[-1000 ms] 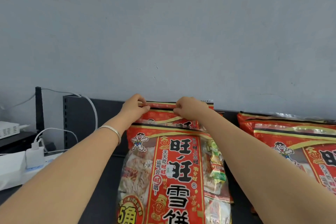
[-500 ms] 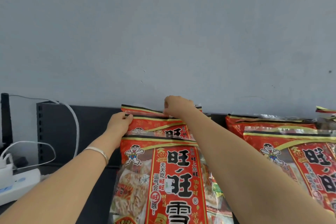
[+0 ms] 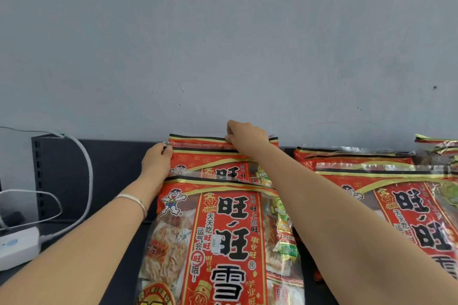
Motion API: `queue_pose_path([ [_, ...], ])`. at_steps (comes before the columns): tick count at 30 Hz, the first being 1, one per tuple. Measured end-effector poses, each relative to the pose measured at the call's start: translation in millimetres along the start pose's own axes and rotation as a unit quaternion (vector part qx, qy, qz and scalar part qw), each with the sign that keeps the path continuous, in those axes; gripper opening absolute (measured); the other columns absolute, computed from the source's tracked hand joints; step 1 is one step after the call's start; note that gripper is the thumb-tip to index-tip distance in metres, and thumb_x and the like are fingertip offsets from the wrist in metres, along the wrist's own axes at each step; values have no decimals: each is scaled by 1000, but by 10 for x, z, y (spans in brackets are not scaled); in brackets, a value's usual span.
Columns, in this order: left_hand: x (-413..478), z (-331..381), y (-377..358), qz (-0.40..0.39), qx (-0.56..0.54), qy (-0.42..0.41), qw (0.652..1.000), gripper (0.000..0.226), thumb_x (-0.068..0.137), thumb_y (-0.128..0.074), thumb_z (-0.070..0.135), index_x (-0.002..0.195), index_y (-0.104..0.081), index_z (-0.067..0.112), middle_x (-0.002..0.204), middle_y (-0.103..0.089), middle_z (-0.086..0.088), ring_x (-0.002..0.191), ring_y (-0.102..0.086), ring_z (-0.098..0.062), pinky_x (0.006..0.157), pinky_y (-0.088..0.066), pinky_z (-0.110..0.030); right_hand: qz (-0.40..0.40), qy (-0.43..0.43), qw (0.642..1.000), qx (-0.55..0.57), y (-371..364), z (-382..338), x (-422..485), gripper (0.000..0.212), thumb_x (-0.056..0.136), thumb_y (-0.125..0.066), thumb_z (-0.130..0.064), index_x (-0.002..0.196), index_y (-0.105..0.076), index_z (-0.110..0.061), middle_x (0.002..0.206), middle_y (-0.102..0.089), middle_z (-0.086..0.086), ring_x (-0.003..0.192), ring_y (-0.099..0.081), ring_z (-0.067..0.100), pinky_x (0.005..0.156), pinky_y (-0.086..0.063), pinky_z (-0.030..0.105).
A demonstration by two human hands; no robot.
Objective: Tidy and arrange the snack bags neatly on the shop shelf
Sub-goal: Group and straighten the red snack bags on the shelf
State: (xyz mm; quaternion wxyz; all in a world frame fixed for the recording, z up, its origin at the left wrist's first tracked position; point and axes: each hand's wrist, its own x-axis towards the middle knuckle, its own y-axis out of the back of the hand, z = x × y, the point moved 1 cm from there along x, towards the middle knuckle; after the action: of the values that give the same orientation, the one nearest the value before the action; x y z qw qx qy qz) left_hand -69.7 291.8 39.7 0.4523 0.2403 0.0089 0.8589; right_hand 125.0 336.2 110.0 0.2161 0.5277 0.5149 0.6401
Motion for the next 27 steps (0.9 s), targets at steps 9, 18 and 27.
queue_pose_path([
  [9,47,-19,-24,10,-10,12,1000,26,101,-38,30,99,-54,11,99,-64,-11,88,-63,-25,74,-50,-38,-17,-10,999,39,-74,1,71,18,98,-44,-33,109,-51,-19,104,-64,5,88,-61,21,77,-53,37],
  [18,-129,1,214,4,-167,35,985,23,100,-40,35,112,-45,16,100,-59,-4,87,-60,-19,73,-51,-37,142,24,989,19,-14,-51,-281,34,97,-47,-32,129,-51,-21,136,-47,6,124,-45,27,98,-42,44],
  [27,-542,-147,289,-6,-206,22,978,36,97,-48,36,128,-39,21,126,-48,-5,111,-52,-18,80,-43,-28,104,75,991,32,-123,-207,-720,31,99,-42,-38,99,-64,-16,89,-63,-1,81,-60,19,65,-50,32],
])
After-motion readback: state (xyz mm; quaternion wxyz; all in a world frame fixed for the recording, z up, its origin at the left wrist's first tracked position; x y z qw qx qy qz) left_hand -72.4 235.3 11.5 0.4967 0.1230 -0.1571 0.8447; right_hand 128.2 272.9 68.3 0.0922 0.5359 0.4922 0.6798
